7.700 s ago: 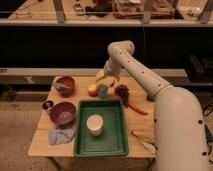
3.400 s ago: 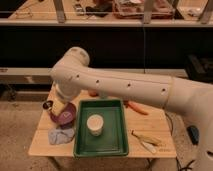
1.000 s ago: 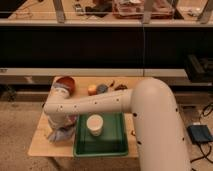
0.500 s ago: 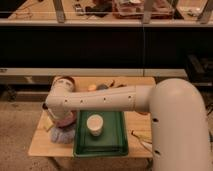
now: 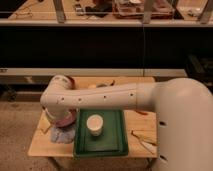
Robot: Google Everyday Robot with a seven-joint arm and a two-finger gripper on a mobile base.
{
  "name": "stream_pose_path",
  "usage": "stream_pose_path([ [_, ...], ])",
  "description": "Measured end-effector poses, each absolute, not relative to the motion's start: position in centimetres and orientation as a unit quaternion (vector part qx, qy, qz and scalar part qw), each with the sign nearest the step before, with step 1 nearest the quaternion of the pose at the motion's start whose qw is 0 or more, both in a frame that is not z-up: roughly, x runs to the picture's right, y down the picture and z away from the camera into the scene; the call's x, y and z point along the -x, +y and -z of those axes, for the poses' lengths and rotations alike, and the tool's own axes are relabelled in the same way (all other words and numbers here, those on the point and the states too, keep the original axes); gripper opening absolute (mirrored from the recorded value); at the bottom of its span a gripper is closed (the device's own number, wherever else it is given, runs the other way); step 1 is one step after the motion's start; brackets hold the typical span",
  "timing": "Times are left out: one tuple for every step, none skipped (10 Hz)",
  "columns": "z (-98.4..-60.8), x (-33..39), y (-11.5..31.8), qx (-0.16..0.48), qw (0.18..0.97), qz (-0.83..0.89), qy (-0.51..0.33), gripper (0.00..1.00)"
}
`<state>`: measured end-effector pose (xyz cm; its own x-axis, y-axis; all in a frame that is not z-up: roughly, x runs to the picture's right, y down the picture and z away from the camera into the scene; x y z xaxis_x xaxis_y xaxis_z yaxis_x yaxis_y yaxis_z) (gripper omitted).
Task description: Place towel in purple bowl
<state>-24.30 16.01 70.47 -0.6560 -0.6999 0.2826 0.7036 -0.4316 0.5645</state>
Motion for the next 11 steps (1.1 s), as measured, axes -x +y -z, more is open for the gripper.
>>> stream_pose_path([
  [-70.4, 24.5, 18.7, 0.016, 0.400, 0.851, -0.340, 0.80],
  [-70.4, 24.5, 20.4, 0.024, 0.393, 0.852, -0.345, 0.80],
  [-70.5, 24.5, 22.4, 0.034, 0.389, 0.850, -0.353, 0.80],
  [-71.1, 24.6, 23.7, 0.039, 0.389, 0.850, -0.352, 0.80],
  [-71.5, 25.3, 24.6, 0.035, 0.389, 0.854, -0.344, 0.80],
  [-71.7, 26.1, 24.7, 0.028, 0.388, 0.857, -0.336, 0.80],
  [-72.1, 26.6, 24.3, 0.020, 0.389, 0.862, -0.324, 0.80],
  [-72.1, 27.0, 24.0, 0.015, 0.388, 0.865, -0.318, 0.80],
  [-72.2, 27.5, 24.0, 0.011, 0.384, 0.869, -0.314, 0.80],
  [-72.4, 28.0, 23.9, 0.009, 0.381, 0.870, -0.312, 0.80],
  [-73.5, 27.7, 24.1, 0.020, 0.381, 0.870, -0.313, 0.80],
])
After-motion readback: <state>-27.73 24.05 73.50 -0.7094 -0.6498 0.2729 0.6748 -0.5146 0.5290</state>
